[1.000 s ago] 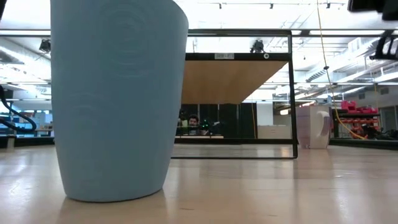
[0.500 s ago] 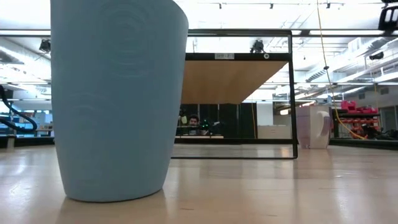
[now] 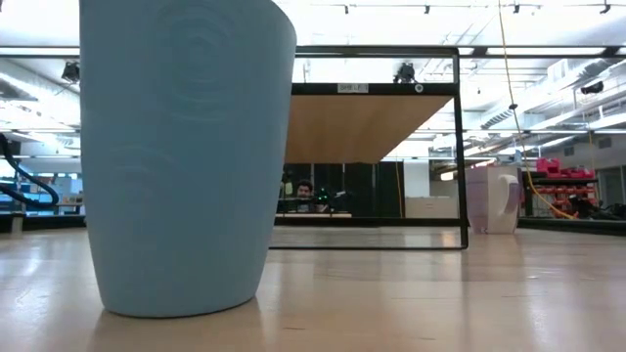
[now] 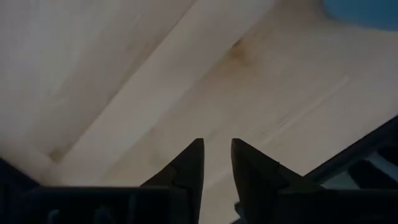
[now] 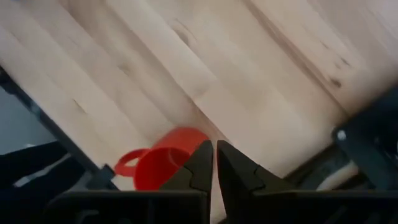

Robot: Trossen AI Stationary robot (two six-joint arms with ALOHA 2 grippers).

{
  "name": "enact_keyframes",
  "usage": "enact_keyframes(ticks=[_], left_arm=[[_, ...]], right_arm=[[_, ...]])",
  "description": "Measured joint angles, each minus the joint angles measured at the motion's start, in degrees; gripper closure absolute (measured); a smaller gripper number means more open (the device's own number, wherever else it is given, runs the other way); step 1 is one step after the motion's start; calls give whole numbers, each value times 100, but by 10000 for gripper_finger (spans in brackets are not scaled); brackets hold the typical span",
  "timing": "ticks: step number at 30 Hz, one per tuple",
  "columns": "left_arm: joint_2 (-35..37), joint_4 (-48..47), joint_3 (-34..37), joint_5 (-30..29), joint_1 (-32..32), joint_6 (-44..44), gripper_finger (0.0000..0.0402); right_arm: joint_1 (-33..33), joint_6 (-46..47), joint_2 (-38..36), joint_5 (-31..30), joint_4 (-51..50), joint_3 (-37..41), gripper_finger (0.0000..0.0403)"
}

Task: Stack small to large cups/mugs on shelf
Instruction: Put the red mug on the shelf

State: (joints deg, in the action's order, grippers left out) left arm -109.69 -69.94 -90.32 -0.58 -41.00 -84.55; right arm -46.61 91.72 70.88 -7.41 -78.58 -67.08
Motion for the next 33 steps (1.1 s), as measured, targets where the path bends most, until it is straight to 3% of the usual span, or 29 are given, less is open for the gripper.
enact_keyframes(ticks=[9, 21, 33], left_arm=[[0, 143, 0, -474, -45, 419, 327], [-2, 618, -1, -545, 71, 417, 322], [-2, 775, -1, -564, 134, 426, 327]], right_arm=[[-678, 1354, 400, 571, -129, -101, 365], [-1512, 2704, 408, 565, -63, -31, 285], [-1593, 3073, 410, 534, 1001, 814, 290]])
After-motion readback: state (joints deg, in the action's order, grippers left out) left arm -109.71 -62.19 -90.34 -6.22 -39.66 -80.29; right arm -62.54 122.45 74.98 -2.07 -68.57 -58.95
